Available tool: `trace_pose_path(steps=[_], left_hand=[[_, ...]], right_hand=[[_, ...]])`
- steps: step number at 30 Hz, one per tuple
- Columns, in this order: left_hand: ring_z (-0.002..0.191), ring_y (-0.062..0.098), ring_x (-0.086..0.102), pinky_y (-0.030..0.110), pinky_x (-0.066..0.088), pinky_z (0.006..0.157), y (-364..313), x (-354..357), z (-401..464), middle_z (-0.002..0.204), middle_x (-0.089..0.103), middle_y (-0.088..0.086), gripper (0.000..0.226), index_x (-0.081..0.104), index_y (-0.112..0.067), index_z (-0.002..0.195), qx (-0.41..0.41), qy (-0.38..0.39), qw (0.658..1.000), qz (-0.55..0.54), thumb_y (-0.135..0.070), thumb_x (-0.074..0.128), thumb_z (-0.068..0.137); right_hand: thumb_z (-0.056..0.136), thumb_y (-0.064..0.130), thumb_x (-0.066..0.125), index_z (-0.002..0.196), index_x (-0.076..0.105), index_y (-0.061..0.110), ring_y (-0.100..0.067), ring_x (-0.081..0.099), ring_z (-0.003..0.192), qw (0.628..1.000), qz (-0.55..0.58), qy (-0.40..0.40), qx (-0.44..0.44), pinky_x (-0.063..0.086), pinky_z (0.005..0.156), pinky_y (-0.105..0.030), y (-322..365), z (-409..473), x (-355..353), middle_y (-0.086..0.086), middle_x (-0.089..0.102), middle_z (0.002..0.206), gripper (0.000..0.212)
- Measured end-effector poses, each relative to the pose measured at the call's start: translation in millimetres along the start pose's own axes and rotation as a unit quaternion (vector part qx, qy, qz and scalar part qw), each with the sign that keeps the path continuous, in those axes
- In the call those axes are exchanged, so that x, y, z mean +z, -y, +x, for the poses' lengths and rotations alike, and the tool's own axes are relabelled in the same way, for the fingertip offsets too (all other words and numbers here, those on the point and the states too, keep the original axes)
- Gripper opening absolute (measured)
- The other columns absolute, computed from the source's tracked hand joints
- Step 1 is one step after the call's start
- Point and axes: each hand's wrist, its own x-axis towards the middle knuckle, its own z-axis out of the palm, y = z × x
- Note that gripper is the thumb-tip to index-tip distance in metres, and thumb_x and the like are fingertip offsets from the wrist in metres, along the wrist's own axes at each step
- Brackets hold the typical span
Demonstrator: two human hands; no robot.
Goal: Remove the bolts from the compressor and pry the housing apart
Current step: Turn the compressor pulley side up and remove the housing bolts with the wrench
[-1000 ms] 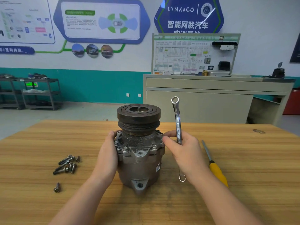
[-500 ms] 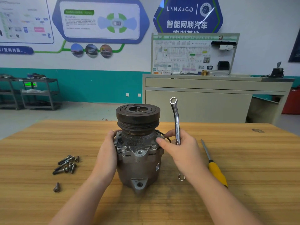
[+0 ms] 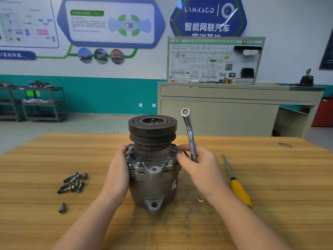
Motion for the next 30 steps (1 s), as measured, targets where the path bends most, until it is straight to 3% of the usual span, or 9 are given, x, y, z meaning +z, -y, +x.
trace_pose_path(steps=[2,6,10,15,19,23,26,28,30], left_hand=[[0.058,-0.017,0.06,0.005,0.043,0.05,-0.6,0.7,-0.2,0.062,0.068,-0.026,0.07,0.068,-0.053,0.056,0.001,-0.002,1.0,-0.002,-0.033,0.022,0.104],[0.058,-0.016,0.06,0.019,0.041,0.064,-0.8,1.2,-1.0,0.062,0.068,-0.025,0.07,0.068,-0.051,0.055,-0.01,-0.006,1.0,-0.014,-0.033,0.022,0.104],[0.059,-0.015,0.062,0.021,0.042,0.065,-1.0,1.2,-0.8,0.064,0.07,-0.023,0.07,0.07,-0.05,0.057,-0.014,-0.008,1.0,-0.017,-0.033,0.022,0.104],[0.058,-0.016,0.061,0.007,0.044,0.05,-1.6,0.7,-0.7,0.062,0.069,-0.025,0.071,0.069,-0.053,0.055,-0.011,-0.001,1.0,-0.015,-0.033,0.022,0.105],[0.057,-0.015,0.061,0.005,0.043,0.048,-2.2,1.7,-0.9,0.062,0.069,-0.024,0.071,0.069,-0.051,0.055,-0.007,0.0,1.0,-0.01,-0.032,0.022,0.105],[0.056,-0.017,0.059,0.003,0.039,0.044,-2.0,0.9,-1.1,0.061,0.068,-0.025,0.072,0.068,-0.053,0.053,-0.003,-0.007,1.0,0.003,-0.033,0.022,0.105],[0.058,-0.017,0.06,0.007,0.044,0.052,-1.2,1.0,-0.6,0.062,0.068,-0.026,0.071,0.068,-0.053,0.055,-0.011,-0.007,1.0,0.002,-0.033,0.022,0.105],[0.058,-0.016,0.061,0.011,0.046,0.057,-1.2,1.4,-0.5,0.063,0.069,-0.025,0.071,0.069,-0.053,0.056,-0.014,-0.006,1.0,0.001,-0.033,0.022,0.105],[0.059,-0.016,0.061,0.017,0.044,0.062,-1.3,1.8,-0.9,0.063,0.069,-0.025,0.07,0.068,-0.053,0.057,-0.016,-0.006,1.0,0.001,-0.034,0.021,0.105]], right_hand=[[0.082,0.027,0.072,0.086,0.062,0.029,-0.009,0.044,0.051,1.0,-0.004,-0.014,-0.008,0.034,0.044,-0.013,-0.4,-0.2,0.7,-0.006,0.05,0.056,0.01],[0.084,0.021,0.069,0.081,0.065,0.024,-0.009,0.035,0.041,0.999,0.022,-0.016,0.018,0.03,0.039,-0.017,-3.7,2.5,-0.4,0.006,0.043,0.046,0.007],[0.083,0.028,0.071,0.084,0.065,0.029,-0.008,0.044,0.05,1.0,0.008,-0.021,-0.001,0.033,0.043,-0.014,-2.8,1.6,0.9,-0.011,0.052,0.056,0.006],[0.085,0.021,0.068,0.078,0.067,0.029,-0.009,0.037,0.044,0.999,0.028,-0.008,0.02,0.031,0.041,-0.015,-6.0,3.2,-0.8,0.01,0.046,0.049,0.011],[0.084,0.028,0.07,0.085,0.066,0.029,-0.009,0.046,0.051,1.0,0.011,-0.014,-0.005,0.036,0.045,-0.014,-3.3,1.0,1.0,-0.004,0.053,0.055,0.005],[0.081,0.025,0.072,0.076,0.063,0.024,-0.007,0.033,0.041,0.999,0.008,-0.036,0.006,0.028,0.039,-0.015,-5.9,3.0,0.0,0.009,0.041,0.046,0.011],[0.085,0.022,0.068,0.079,0.067,0.025,-0.009,0.034,0.042,0.999,0.027,-0.024,0.016,0.029,0.041,-0.022,-4.1,2.6,-1.2,0.005,0.042,0.044,0.006],[0.083,0.03,0.07,0.082,0.066,0.028,-0.009,0.044,0.048,1.0,0.013,-0.025,0.001,0.036,0.044,-0.019,-3.1,1.7,-0.8,-0.009,0.052,0.053,0.005],[0.081,0.033,0.072,0.08,0.064,0.028,-0.008,0.041,0.048,1.0,0.001,-0.025,-0.004,0.034,0.044,-0.015,-3.6,1.3,-0.9,-0.004,0.049,0.051,0.009]])
